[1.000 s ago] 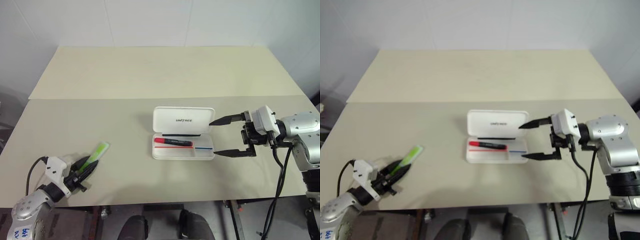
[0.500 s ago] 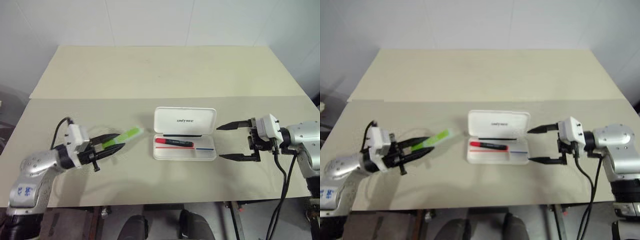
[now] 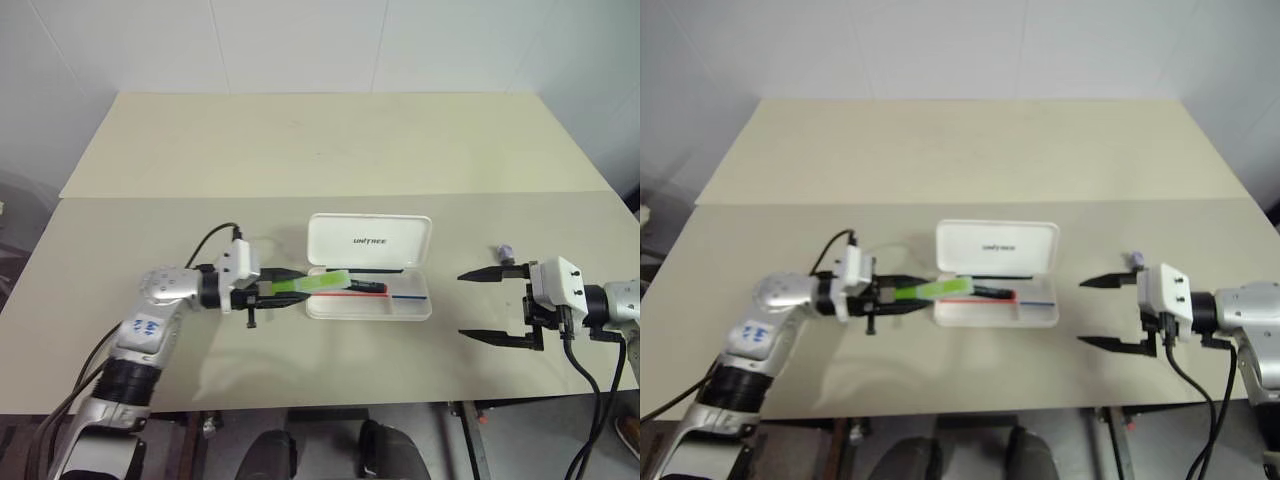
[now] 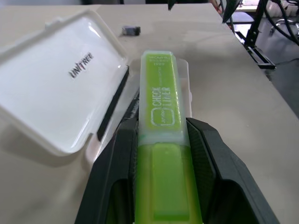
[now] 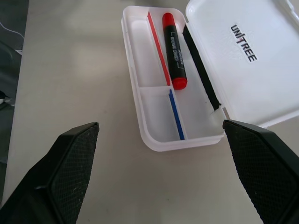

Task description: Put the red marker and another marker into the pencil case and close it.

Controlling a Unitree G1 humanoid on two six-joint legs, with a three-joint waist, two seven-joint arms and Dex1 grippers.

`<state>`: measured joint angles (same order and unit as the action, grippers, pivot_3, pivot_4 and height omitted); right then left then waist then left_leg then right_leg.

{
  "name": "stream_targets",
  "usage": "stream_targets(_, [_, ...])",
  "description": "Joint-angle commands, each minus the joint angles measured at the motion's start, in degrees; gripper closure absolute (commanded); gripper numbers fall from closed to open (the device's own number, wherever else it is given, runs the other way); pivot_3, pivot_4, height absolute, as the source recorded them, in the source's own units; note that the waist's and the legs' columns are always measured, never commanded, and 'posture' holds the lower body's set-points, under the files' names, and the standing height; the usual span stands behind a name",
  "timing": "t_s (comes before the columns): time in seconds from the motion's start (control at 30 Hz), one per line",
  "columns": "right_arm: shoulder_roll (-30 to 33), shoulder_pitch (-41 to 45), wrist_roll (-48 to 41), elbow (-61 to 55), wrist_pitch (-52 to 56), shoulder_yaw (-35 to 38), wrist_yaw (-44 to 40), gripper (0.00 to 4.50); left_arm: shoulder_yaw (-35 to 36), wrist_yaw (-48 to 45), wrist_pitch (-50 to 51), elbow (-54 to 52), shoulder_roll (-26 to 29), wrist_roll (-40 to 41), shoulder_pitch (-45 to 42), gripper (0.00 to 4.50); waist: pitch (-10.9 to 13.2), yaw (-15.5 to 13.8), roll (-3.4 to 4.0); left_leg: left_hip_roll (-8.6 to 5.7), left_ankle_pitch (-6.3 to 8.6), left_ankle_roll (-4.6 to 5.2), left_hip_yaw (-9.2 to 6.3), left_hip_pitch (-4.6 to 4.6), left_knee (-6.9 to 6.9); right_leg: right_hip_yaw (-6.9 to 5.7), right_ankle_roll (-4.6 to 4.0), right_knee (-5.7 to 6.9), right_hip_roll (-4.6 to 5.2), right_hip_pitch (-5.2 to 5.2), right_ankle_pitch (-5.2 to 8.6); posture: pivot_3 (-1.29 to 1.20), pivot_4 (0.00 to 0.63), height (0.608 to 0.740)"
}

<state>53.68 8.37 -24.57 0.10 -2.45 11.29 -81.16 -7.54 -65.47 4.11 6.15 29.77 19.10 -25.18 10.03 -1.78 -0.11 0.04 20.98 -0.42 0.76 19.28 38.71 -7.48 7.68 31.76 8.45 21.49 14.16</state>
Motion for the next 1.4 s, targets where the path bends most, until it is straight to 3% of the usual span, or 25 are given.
stream_targets(0.03, [1.3, -2.1, -1.8, -3.7, 1.0, 4.0, 1.7, 0.0, -1.5, -0.5, -2.3, 2.3, -1.9, -1.8, -2.2, 3.37, 0.0, 0.1, 0.0, 0.0, 0.0, 0.0, 0.0, 0.01, 0.03, 0.01, 0.01, 0.0, 0.0, 0.0, 0.0, 0.0, 0.15, 0.74])
stream_targets(0.43, [0.3, -7.0, -2.3, -7.7, 2.6, 7.2, 4.7, 0.0, -6.1, 0.3, -5.2, 10.6, -10.1, -7.1, -8.4, 3.37, 0.0, 0.0, -0.02, 0.0, 0.0, 0.03, -0.03, 0.04, 0.19, 0.0, 0.06, 0.03, 0.0, -0.04, -0.03, 0.0, 0.15, 0.74])
stream_targets(0.9, [-0.2, -9.6, -2.5, -10.9, 2.8, 7.2, 8.5, 0.0, -6.9, -2.2, -1.5, 11.4, -10.2, -7.4, -9.4, 3.37, 0.0, -0.1, -0.02, 0.0, 0.0, 0.05, -0.06, 0.05, 0.2, 0.0, 0.06, 0.03, 0.0, -0.04, -0.03, 0.0, 0.15, 0.74])
stream_targets(1.23, [-0.8, -8.4, -2.3, -10.6, 2.6, 5.7, 9.5, 0.0, -6.5, -2.0, 0.7, 8.7, -11.1, -6.6, -8.9, 0.03, 0.0, -0.1, -0.02, 0.0, 0.0, 0.06, -0.07, 0.06, 0.21, 0.0, 0.05, 0.03, 0.01, -0.04, -0.03, 0.0, 0.15, 0.74])
stream_targets(1.4, [-2.6, -6.3, -2.0, -9.5, 4.7, 5.0, 13.4, 0.0, -5.7, -2.5, 1.3, 5.6, -11.4, -4.5, -8.5, 0.03, 0.0, 0.0, -0.02, 0.0, 0.0, 0.07, -0.07, 0.06, 0.23, 0.0, 0.06, 0.03, 0.01, -0.04, -0.03, 0.0, 0.15, 0.74])
